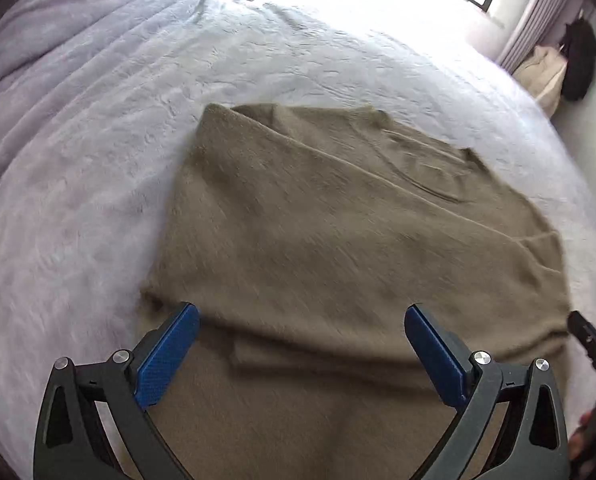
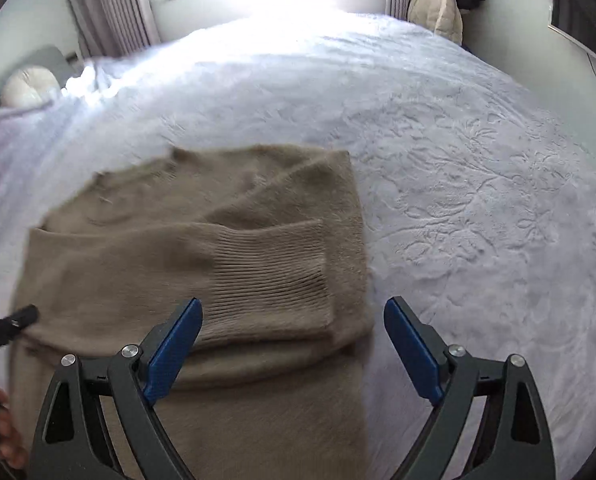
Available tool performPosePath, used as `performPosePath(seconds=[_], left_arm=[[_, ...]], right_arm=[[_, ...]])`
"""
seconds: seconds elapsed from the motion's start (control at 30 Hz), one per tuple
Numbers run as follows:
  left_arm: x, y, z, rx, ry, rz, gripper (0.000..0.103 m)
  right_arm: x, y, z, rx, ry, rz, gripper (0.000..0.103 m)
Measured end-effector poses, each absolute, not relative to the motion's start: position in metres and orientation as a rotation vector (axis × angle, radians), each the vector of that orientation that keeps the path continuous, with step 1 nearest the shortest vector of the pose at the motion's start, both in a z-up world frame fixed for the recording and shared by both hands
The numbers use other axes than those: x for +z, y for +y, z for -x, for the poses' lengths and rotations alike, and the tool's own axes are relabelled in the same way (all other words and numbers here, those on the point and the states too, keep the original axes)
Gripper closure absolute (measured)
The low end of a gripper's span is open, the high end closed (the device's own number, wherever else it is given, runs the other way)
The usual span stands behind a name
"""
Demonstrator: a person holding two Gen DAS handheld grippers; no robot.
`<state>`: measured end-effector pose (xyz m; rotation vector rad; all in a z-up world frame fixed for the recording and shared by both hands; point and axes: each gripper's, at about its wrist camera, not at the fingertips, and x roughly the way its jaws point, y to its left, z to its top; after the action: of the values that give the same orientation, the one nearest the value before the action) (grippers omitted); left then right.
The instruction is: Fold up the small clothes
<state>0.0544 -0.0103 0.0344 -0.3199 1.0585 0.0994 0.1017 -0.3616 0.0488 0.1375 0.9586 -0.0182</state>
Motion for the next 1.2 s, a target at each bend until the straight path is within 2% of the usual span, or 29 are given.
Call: performPosePath(seconds=[0.17,0.33,0.6,1.2], left_arm=[[0.022,-0.056,-0.008,0.063,1.077,0.108,0.0],[0.007,-0.063,0.026,0.099,1.066,0.032,0.0],[0.003,-0.071,0.083,0.111,1.011,-0.033,0.0],[-0.001,-0.057,0.149,0.063,0.987,-0.015,0.0]], right_arm=[[0.05,-0.306,-0.052,0.159,0.962,0.023,0.009],[0.005,-0.279,-0.029,0.155,1.119,0.169,0.009],[0.006,-0.287,0.051,0.176,1.023,0.215,0.003],[0.001,-0.309,0.129,0.242,0.968,0.278,0.003]])
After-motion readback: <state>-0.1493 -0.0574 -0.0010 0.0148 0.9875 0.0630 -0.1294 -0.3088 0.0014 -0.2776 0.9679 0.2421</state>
